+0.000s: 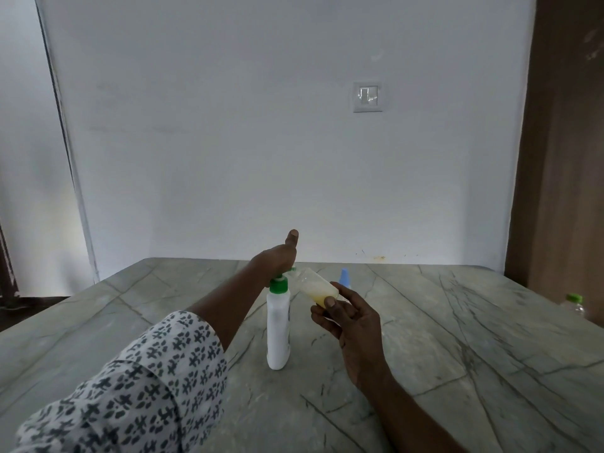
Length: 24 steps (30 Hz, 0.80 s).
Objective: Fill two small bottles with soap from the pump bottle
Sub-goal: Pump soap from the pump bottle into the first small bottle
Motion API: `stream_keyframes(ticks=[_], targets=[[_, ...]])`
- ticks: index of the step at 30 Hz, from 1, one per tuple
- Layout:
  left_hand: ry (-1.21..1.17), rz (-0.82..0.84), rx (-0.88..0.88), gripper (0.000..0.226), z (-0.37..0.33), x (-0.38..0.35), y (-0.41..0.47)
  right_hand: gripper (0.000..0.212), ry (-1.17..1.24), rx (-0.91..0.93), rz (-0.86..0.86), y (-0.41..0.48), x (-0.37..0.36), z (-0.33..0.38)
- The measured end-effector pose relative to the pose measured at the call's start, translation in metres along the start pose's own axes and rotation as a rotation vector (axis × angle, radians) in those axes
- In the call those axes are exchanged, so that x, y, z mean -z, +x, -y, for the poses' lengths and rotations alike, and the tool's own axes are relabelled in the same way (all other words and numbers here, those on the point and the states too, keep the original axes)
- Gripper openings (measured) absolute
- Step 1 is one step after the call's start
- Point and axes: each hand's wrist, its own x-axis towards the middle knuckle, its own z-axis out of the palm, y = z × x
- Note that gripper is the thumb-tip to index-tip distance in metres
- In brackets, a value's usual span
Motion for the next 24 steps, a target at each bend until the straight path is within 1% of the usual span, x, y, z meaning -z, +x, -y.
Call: stream_keyframes(ticks=[8, 12, 17, 24], targets=[[0.012, 0.003, 0.005, 0.086, 0.003, -0.002, 0.003, 0.038, -0.029, -0.013, -0.005, -0.001, 0.000, 0.000], [-0.014, 0.009, -0.006, 0.086, -0.001, 0.005, 0.001, 0.038, -0.001, -0.014, 0.018, 0.000, -0.001, 0.002], [0.009, 0.000, -0.011, 0.085, -0.006, 0.008, -0.005, 0.047, 0.052, -0.017, 0.033, 0.001, -0.002, 0.003], [-0.016, 0.004, 0.003, 0.086, -0.006, 0.006, -0.006, 0.038, 0.032, -0.016, 0.026, -0.001, -0.003, 0.003]])
